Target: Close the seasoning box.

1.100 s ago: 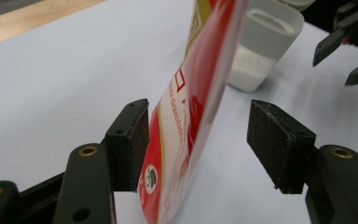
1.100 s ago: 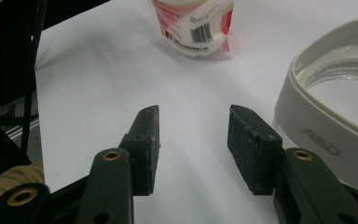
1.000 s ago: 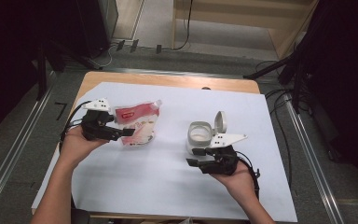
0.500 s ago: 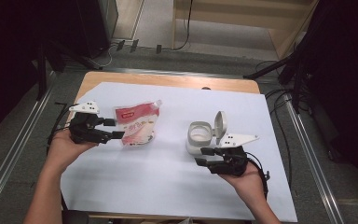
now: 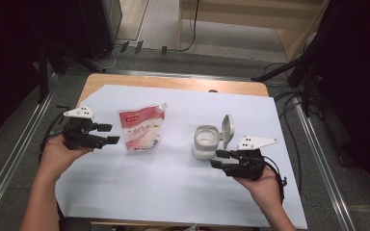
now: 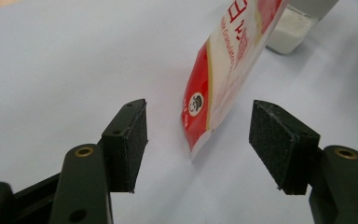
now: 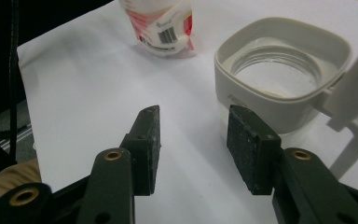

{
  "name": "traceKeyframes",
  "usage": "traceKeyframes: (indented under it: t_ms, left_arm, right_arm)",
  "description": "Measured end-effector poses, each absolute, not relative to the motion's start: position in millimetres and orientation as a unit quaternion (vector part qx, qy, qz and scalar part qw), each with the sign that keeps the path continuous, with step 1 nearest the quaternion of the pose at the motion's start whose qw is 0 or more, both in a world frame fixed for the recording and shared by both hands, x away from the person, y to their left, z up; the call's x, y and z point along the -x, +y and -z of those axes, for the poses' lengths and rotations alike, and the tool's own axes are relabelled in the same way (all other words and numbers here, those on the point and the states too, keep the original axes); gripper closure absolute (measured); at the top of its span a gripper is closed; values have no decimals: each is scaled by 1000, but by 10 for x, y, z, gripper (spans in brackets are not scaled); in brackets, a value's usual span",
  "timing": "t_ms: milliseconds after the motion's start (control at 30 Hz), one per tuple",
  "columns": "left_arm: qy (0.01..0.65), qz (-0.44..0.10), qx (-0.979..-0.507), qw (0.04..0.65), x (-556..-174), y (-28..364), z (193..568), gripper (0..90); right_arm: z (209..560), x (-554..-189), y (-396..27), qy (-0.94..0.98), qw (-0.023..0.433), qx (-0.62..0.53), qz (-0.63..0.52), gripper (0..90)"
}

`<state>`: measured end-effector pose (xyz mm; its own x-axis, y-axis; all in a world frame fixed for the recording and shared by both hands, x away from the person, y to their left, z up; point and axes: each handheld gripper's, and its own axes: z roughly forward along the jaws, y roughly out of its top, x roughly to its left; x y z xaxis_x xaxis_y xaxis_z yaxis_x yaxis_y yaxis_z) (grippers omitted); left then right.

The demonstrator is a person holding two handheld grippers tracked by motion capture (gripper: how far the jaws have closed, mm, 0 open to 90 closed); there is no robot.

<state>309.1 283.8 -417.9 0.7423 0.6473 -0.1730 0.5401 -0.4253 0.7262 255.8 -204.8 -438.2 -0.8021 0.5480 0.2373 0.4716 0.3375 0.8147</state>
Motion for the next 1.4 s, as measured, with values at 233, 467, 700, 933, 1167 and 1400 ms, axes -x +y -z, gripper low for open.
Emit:
traceKeyframes:
  t_ms: [233,467,700,933,1167,1400]
  left_arm:
    - [373,-83,-834,397,-3125,2899,4219,389]
    - [371,-87,-834,400,-3139,2905,4247,392]
    - [377,-89,-831,399,-3168,2925,4290,392]
    - [373,-86,-833,400,-3210,2913,4295,392]
    - [371,-82,-837,395,-3215,2891,4299,388]
    - [371,-73,-837,394,-3219,2867,4308,376]
  right_arm:
    - [4352,-2574,-2128,812,44,-321,-485,595]
    - [4297,-2619,-2268,807,47,-334,-485,668]
    - [4290,-2671,-2376,799,33,-349,-489,791]
    - [4231,-2685,-2501,804,36,-348,-481,900]
    - [4245,-2850,-2641,777,47,-392,-490,900]
    - [4288,-3058,-2663,766,59,-414,-489,900]
